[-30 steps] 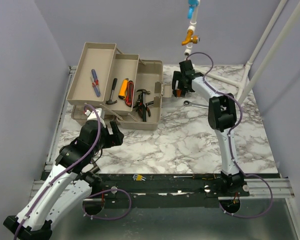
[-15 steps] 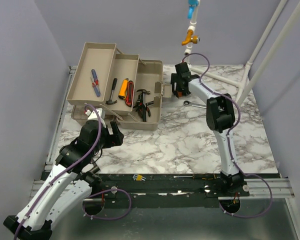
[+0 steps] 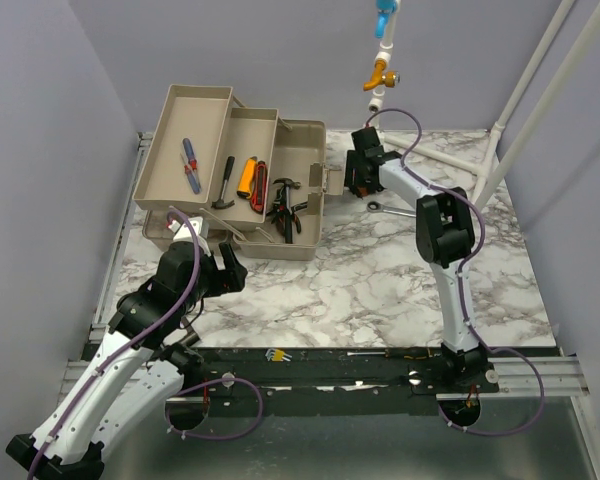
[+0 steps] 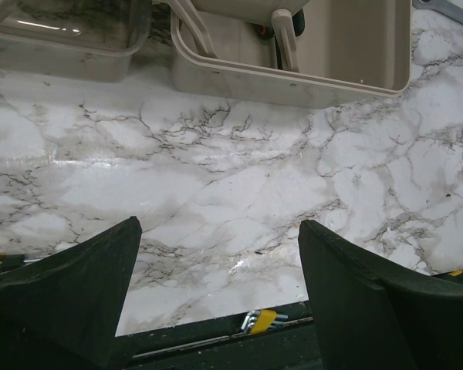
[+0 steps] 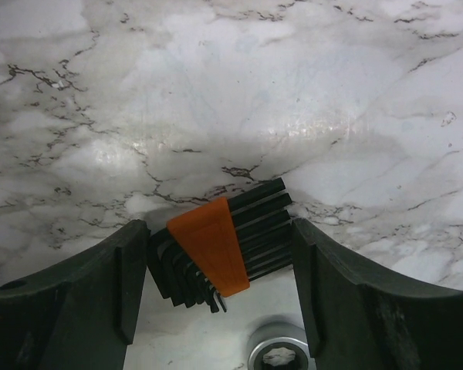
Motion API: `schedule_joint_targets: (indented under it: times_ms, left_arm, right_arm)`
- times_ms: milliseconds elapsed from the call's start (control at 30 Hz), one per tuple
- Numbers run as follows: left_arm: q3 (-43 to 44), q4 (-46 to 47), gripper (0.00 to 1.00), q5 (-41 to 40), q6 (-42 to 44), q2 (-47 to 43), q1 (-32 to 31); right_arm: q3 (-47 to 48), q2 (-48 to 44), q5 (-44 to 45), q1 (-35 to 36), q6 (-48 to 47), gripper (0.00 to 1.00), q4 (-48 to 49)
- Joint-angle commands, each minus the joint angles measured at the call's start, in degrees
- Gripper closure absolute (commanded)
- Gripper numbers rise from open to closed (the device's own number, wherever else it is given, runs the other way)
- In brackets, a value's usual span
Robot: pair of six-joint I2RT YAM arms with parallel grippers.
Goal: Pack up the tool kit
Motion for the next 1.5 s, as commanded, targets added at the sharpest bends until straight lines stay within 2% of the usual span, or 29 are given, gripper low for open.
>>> schedule_joint_targets:
  times_ms: [0,267,500,567,633,733,833,1033,1267,1467]
  left_arm:
    - [0.9,0.3,0.15,1.0,0.8,0.0,0.2]
    - [0.8,0.3,0.15,1.1,1.1,-0.2,0.2]
    - [1.0,0.4,0.14,0.9,1.0,0.1,0.2]
    - [0.9,0.4,0.14,1.0,1.0,0.1,0.2]
    - [0.9,0.5,0.14,1.2,1.0,0.2,0.2]
    - [0.8,0.6,0.14,1.6,0.9,0.3,0.2]
    - [0.7,1.0,0.15,2.0,1.0,0.5,0.2]
    - [1.9,0.8,0.14,3.1,1.7,2.2,0.2]
    - [4.8,-0.4,0.14,3.0,2.5,4.8,0.2]
    - [7.7,-2.0,0.14,3.0,3.2,6.4,0.2]
  right_arm:
    - [-3.2,-2.0,-0.4,0.2,0.3,0.34,-6.4]
    - [-9.6,-12.4,2.0,0.3,0.9,0.36,-3.7]
    - [-16.7,-23.3,-0.6,0.3,1.4,0.38,-0.4]
    - [-16.7,-24.5,-0.6,0.4,1.3,0.33,-1.1]
    - [-15.2,-24.0,1.5,0.3,0.8,0.13,-3.3]
    - [-13.6,-21.8,6.2,0.2,0.1,0.01,-5.8]
    - [-10.9,-17.7,5.1,-0.4,-3.5,0.00,-8.0]
    - [-10.9,-13.1,-7.3,-4.2,-7.9,0.00,-3.7]
    - [-5.9,-5.3,-7.6,-5.0,-12.8,0.00,-4.6]
    - [-7.3,-4.2,-10.0,-5.4,-17.8,0.00,-2.3]
